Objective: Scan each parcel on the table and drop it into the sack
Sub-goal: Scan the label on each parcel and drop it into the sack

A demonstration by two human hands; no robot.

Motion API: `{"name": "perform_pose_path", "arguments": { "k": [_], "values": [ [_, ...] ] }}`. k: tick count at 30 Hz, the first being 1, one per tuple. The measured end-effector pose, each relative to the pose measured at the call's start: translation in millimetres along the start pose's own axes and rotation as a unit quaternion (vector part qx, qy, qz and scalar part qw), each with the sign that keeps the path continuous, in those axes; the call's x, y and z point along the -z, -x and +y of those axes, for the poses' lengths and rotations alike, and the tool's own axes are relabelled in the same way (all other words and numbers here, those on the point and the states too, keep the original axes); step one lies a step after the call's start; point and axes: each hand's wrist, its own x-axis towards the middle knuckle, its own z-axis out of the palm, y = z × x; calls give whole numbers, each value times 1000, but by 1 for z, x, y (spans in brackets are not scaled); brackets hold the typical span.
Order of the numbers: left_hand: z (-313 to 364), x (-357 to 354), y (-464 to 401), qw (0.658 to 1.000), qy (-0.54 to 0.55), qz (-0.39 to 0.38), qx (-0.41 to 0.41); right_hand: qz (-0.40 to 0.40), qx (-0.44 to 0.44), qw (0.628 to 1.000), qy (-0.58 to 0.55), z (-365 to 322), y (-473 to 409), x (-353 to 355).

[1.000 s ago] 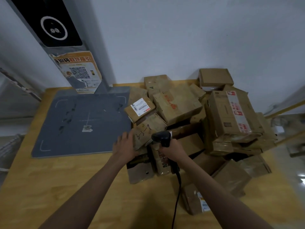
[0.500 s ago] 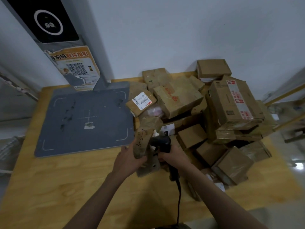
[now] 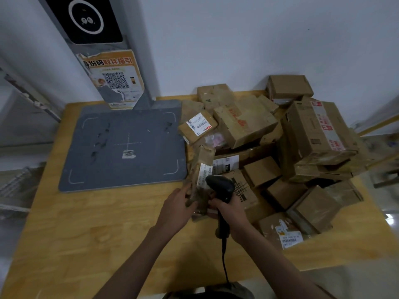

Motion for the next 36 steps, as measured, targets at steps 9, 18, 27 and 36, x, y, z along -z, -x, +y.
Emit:
{"name": "perform_pose_path", "arguments": {
  "k": [9,18,27,36],
  "values": [
    [-5,4,7,999,22,23,40,-73,30,997,14,-5,8,-17],
    [-20,26,0,999,7,-4,44,-76,21,996,45,-13,2,-1],
    [-29,34,-3,998,-7,11,60,-54,28,995,84,-21,-2,25],
    [-18,35,-2,993,-112,34,-6,-89,77,916,383,-44,-6,17]
  ]
}}
